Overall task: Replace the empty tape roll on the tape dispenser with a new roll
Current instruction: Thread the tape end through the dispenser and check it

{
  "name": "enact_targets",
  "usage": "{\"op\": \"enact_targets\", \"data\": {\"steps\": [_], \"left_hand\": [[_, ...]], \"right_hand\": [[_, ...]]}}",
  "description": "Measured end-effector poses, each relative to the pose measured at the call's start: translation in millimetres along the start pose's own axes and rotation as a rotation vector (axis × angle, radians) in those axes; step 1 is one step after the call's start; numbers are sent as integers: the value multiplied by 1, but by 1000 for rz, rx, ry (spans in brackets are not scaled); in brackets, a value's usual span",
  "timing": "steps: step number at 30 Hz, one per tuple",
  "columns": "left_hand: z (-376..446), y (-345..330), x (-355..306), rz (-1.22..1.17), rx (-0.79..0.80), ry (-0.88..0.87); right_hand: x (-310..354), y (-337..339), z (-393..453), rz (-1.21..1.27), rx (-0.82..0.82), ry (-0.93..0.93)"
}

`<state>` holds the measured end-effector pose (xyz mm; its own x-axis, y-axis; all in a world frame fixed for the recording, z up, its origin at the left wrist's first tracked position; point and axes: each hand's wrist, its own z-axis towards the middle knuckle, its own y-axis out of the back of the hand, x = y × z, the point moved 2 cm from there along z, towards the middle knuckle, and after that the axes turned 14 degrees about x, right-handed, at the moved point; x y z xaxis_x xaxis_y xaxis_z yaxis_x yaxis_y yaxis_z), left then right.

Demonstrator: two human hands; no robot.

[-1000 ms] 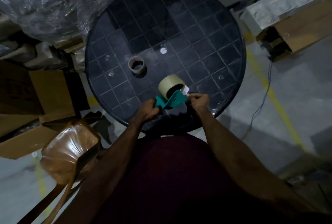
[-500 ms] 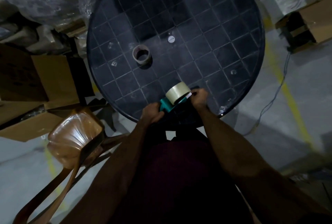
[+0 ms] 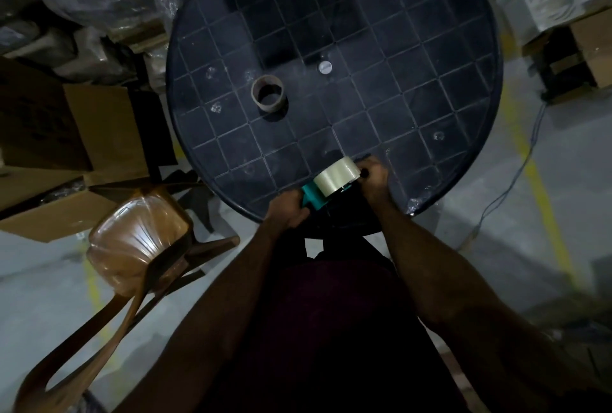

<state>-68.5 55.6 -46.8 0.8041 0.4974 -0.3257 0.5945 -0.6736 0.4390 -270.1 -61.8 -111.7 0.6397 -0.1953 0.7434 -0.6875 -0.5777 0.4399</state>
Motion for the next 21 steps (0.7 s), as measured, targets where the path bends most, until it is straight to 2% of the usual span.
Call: {"op": "enact_targets", "data": {"steps": [3, 5, 7, 11, 13, 14, 15, 16, 18, 21], "left_hand": [[1, 3, -4, 27, 11, 5], [2, 3, -6, 34, 15, 14], [4, 3, -5, 26, 22, 21], [4, 3, -3, 3, 46, 14], [4, 4, -3, 3, 49, 2], [4, 6, -4, 2, 52, -3], [5, 6, -4, -5, 52, -16], [5, 7, -4, -5, 57, -27], [8, 8, -1, 9, 76, -49], [25, 2, 14, 26, 105, -77]], "right_hand": [[-4, -1, -14, -5, 88, 159], [-14, -1, -19, -145, 83, 222], [-24, 1, -22, -295, 78, 222], [-34, 6, -29, -399, 40, 206], [-35, 6, -33, -536, 106, 205], [-32, 7, -36, -658, 211, 208], [-28, 7, -41, -761, 312, 160], [-22, 9, -47, -856, 341, 102], [-10, 8, -55, -898, 293, 39], [-3, 0, -61, -973, 308, -89]]}}
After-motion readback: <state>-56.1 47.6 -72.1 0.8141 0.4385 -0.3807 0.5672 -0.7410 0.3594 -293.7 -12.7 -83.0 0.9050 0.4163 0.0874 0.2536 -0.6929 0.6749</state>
